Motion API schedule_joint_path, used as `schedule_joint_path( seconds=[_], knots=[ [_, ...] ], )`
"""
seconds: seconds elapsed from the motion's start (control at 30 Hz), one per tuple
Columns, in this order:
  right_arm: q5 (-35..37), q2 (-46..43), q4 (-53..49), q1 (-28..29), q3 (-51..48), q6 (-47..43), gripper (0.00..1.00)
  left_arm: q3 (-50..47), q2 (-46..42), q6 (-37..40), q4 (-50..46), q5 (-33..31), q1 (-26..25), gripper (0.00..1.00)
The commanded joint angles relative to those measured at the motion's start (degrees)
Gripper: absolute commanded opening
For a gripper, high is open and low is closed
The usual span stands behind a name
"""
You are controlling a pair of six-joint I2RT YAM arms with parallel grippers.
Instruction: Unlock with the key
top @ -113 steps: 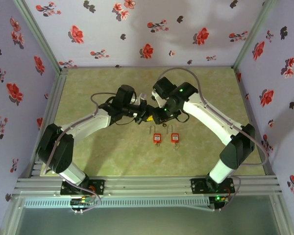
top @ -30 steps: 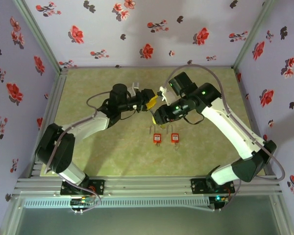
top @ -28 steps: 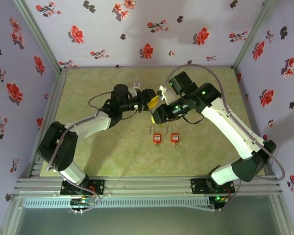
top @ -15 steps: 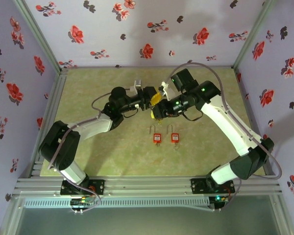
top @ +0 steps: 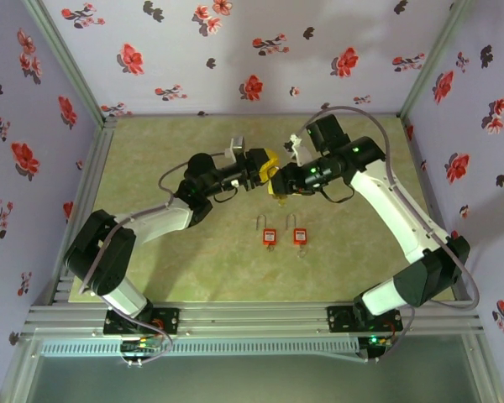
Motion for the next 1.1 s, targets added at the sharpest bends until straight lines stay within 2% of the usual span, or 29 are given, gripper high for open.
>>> schedule_joint_path(
  seconds=[0.0, 0.27, 0.53, 0.6, 0.77, 0.9, 1.07],
  knots=[
    [-3.9, -1.6, 3.9, -0.6, -0.6, 3.0, 0.0, -1.3, -2.3, -0.1, 4.0, 1.2, -0.3, 0.36],
    [-11.3, -5.6, 10.0, -0.7, -3.8, 9.2, 0.0, -4.2, -0.4, 0.2, 10.7, 1.2, 0.4, 0.46],
    [-10.2, -5.1, 7.9, -0.7, -3.5, 7.1, 0.0, -3.2, -0.2, 0.3, 9.5, 3.0, 0.5, 0.44],
    [-8.8, -4.8, 6.5, -0.7, -3.1, 5.8, 0.0, -2.4, -1.0, 1.9, 5.3, 4.4, 0.5, 0.41],
    [-1.8, -3.4, 0.6, 0.2, -0.5, 0.4, 0.0, -1.1, -4.1, 7.2, -9.5, 8.2, 0.5, 0.26],
    [4.2, -1.8, -2.6, 2.5, 1.9, -3.0, 0.0, 1.6, -5.7, 13.3, -25.9, 11.4, -0.1, 0.18],
    [9.5, 0.6, -4.5, 6.4, 3.7, -5.6, 0.0, 5.8, -5.9, 20.2, -43.0, 13.5, -0.4, 0.13]
  ],
)
